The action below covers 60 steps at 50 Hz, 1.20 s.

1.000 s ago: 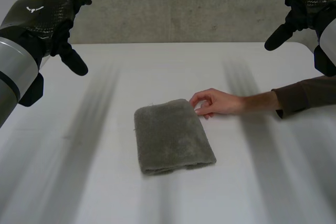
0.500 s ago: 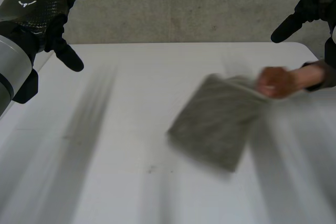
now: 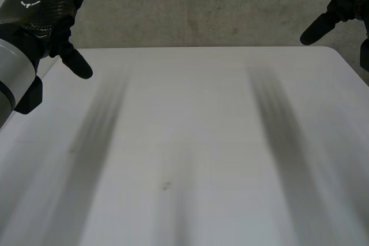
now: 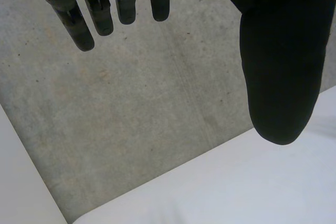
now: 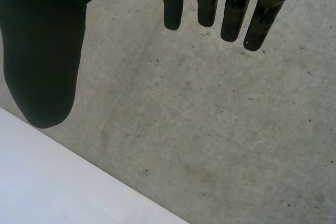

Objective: Fold the towel.

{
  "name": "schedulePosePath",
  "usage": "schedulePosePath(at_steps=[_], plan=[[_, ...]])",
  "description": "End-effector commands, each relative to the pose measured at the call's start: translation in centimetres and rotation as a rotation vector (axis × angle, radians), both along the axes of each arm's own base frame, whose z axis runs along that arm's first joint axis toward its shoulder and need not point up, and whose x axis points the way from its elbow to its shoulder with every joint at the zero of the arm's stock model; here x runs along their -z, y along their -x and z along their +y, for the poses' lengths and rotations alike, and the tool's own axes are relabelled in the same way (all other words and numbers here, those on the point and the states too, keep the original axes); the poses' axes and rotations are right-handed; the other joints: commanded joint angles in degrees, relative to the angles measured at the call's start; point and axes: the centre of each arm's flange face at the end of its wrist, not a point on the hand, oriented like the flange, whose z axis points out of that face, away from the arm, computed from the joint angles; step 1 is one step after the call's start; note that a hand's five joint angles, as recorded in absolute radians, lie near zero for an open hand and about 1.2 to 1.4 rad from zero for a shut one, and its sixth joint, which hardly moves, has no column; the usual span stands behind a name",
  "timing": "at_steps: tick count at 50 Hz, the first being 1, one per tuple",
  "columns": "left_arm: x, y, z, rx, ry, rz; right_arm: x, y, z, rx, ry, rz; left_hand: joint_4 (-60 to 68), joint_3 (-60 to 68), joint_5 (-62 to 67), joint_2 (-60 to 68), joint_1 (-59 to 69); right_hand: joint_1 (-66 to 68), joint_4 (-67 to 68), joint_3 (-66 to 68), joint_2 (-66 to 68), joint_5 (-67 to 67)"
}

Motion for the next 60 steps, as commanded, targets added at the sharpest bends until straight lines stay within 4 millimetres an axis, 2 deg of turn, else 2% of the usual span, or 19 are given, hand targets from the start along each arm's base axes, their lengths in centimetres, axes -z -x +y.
schedulePosePath(at_steps=[1, 14, 20, 24, 29, 60], plan=[[0.0, 0.0, 0.0, 0.000, 0.001, 0.000, 0.1, 0.0, 0.0, 0.000, -0.003, 0.001, 0.4, 0.5, -1.6, 0.6, -0.2, -4.6, -3.4, -2.5, -4.5, -3.6], [-0.2, 0.0, 0.0, 0.000, 0.012, 0.006, 0.6, -0.2, 0.0, -0.006, -0.012, 0.006, 0.4, 0.5, -1.6, 0.6, -0.2, -4.6, -3.4, -2.5, -4.5, -3.6], [-0.4, 0.0, 0.1, 0.000, 0.028, 0.013, 1.3, -0.4, -0.3, -0.009, -0.023, 0.009, 0.4, 0.5, -1.6, 0.6, -0.2, -4.6, -3.4, -2.5, -4.5, -3.6], [-0.3, 0.0, 0.1, 0.001, 0.027, 0.013, 2.5, -0.7, -1.1, -0.012, -0.059, 0.020, 0.4, 0.5, -1.6, 0.6, -0.2, -4.6, -3.4, -2.5, -4.5, -3.6], [-0.4, 0.0, 0.0, 0.001, 0.044, 0.021, 2.8, -0.8, -1.3, -0.013, -0.068, 0.023, 0.4, 0.5, -1.6, 0.6, -0.2, -4.6, -3.4, -2.5, -4.5, -3.6], [-0.2, 0.1, -0.2, 0.001, 0.054, 0.024, 3.0, -0.8, -1.3, -0.013, -0.077, 0.026, 0.4, 0.5, -1.6, 0.6, -0.2, -4.6, -3.4, -2.5, -4.5, -3.6]])
